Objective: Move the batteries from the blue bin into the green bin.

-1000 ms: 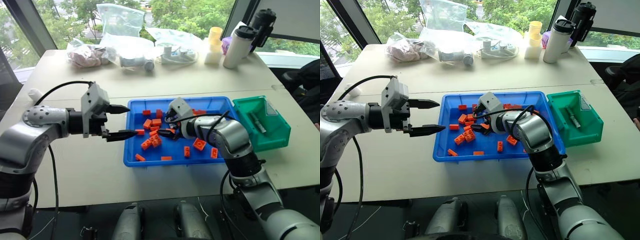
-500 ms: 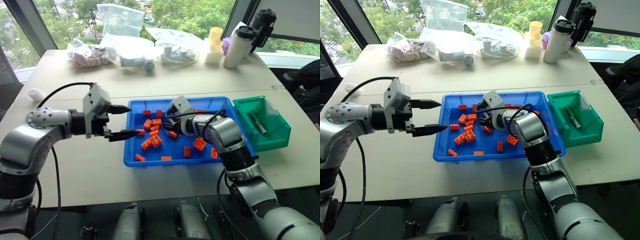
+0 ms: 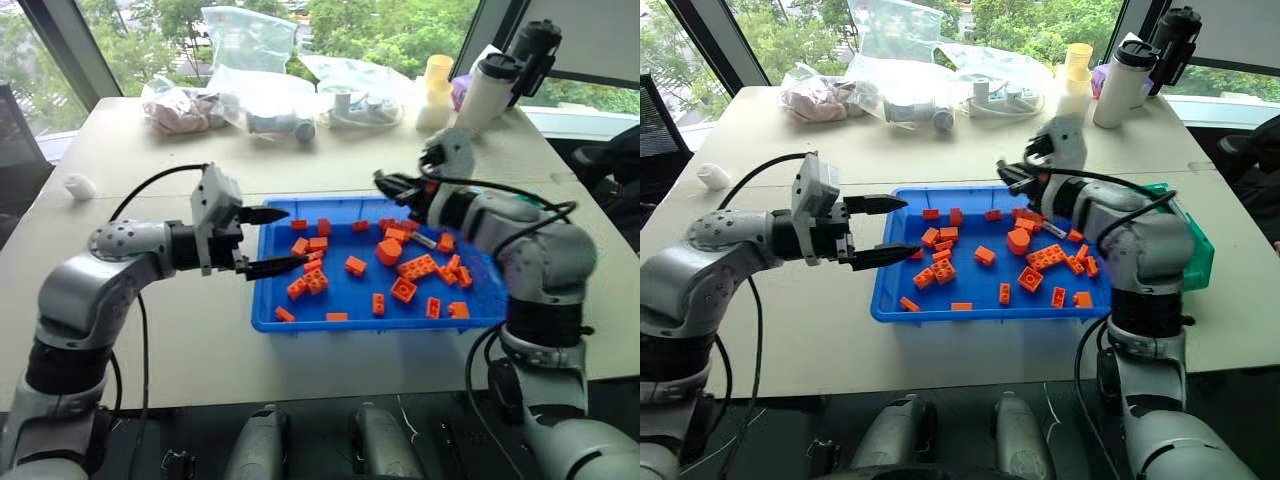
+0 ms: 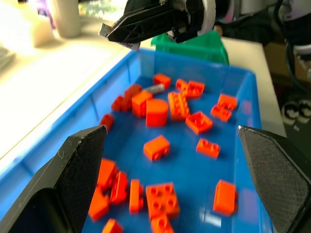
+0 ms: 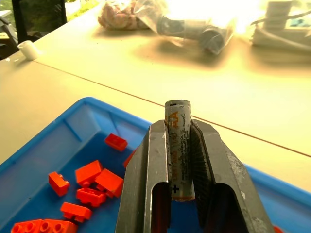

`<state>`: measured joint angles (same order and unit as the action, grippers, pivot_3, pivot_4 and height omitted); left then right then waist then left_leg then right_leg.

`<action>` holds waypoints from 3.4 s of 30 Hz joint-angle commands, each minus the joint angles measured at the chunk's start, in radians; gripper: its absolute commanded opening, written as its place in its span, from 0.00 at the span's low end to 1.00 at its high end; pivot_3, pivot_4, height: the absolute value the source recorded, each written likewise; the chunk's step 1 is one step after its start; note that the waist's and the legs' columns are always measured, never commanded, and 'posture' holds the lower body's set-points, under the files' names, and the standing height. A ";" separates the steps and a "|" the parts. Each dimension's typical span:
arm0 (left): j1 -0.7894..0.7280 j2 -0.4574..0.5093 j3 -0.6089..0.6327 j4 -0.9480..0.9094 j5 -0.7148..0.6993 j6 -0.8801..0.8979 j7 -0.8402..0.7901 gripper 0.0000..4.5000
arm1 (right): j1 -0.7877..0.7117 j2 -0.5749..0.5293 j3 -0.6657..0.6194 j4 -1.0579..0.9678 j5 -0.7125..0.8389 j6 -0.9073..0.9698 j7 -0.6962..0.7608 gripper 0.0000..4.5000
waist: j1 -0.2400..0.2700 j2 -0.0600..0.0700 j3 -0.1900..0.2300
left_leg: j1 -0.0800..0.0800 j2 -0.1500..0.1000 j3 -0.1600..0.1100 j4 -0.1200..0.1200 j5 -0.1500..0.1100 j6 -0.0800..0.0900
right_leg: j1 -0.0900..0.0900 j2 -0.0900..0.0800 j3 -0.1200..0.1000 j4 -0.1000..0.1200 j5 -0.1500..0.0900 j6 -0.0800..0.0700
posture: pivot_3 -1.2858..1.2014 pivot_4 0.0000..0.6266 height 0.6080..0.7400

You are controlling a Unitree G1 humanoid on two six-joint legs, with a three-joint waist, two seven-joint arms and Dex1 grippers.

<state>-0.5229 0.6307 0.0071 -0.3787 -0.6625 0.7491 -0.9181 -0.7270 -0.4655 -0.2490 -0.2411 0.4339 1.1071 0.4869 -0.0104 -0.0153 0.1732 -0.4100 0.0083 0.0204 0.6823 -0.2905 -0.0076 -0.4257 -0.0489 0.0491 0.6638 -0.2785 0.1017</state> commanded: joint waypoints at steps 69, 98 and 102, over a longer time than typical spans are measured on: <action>-0.060 0.156 -0.090 0.132 0.273 -0.171 -0.140 1.00 | -0.085 -0.258 0.497 0.732 -0.342 -0.493 0.456 0.01 | 0.000 0.001 0.000 | 0.001 0.001 0.002 0.001 0.000 0.000 | 0.000 0.002 0.001 0.000 0.000 0.000 | 0.52 0.24 1.00; -0.192 -0.021 -0.104 0.248 0.207 -0.169 -0.173 1.00 | 0.127 -0.417 -0.109 0.310 -0.190 -0.044 0.074 0.01 | -0.013 0.002 0.000 | 0.001 0.002 0.003 0.000 0.000 0.000 | -0.001 0.003 0.002 0.001 0.000 0.000 | 0.52 0.24 1.00; -0.176 -0.003 -0.099 0.242 0.213 -0.171 -0.180 1.00 | 0.144 -0.411 -0.119 0.343 -0.175 -0.034 0.067 0.01 | -0.009 0.002 0.000 | 0.002 0.002 0.002 0.000 0.000 0.000 | -0.001 0.004 0.002 0.001 0.000 0.000 | 0.52 0.24 1.00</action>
<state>-0.6991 0.6156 -0.1061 -0.1196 -0.4454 0.5828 -1.0914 -0.5783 -0.8643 -0.3329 0.1084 0.2465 1.0754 0.5578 -0.0194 -0.0131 0.1736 -0.4085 0.0106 0.0227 0.6822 -0.2907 -0.0071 -0.4266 -0.0448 0.0515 0.6651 -0.2785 0.1018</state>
